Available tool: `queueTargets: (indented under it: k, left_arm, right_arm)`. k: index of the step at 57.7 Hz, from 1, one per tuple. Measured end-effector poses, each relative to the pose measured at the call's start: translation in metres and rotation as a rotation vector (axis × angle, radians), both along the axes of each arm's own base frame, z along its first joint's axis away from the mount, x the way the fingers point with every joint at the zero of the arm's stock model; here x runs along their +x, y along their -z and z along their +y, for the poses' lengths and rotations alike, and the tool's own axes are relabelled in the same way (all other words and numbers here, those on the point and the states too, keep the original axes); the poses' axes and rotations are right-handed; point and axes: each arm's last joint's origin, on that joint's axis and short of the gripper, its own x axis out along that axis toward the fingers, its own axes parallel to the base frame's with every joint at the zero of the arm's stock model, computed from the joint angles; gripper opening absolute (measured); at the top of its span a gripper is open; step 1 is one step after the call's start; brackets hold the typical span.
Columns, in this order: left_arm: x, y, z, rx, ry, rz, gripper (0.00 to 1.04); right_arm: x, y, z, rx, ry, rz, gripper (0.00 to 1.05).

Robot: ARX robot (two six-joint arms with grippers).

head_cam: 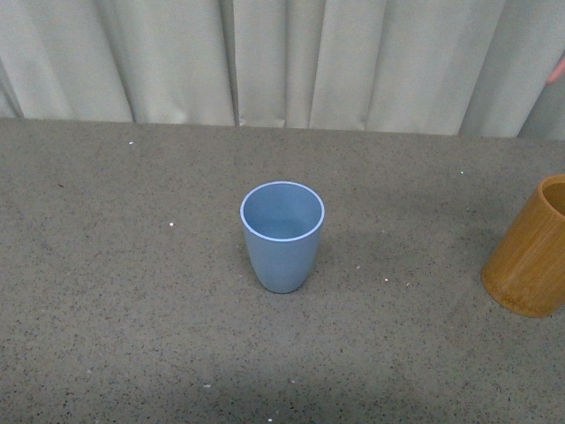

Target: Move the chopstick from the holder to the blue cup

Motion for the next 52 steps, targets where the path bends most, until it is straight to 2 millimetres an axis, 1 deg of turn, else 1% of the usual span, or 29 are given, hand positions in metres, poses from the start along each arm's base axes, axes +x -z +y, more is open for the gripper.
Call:
queueTargets:
  k: [1,6,9,12,21,30,39,52]
  left_arm:
    - [0.0,0.0,0.0,0.0,0.0,0.0,0.98]
    - [0.0,0.0,0.0,0.0,0.0,0.0,0.98]
    - [0.0,0.0,0.0,0.0,0.0,0.0,0.98]
    - [0.0,0.0,0.0,0.0,0.0,0.0,0.98]
    - [0.0,0.0,0.0,0.0,0.0,0.0,0.98]
    - [0.0,0.0,0.0,0.0,0.0,0.0,0.98]
    - [0.0,0.0,0.0,0.0,0.0,0.0,0.98]
    - [0.0,0.0,0.0,0.0,0.0,0.0,0.98]
  right_arm:
    - [0.0,0.002,0.009,0.007,-0.017,0.002,0.01]
    - [0.001,0.011,0.03,0.02,-0.058,0.018,0.01]
    - [0.003,0.023,0.05,0.027,-0.098,0.043,0.01]
    - [0.006,0.033,0.064,0.029,-0.122,0.067,0.01]
    - [0.017,0.054,0.087,0.042,-0.163,0.109,0.01]
    - [0.024,0.07,0.101,0.057,-0.186,0.14,0.01]
    - [0.03,0.084,0.11,0.069,-0.204,0.164,0.01]
    - [0.036,0.095,0.116,0.069,-0.211,0.186,0.01]
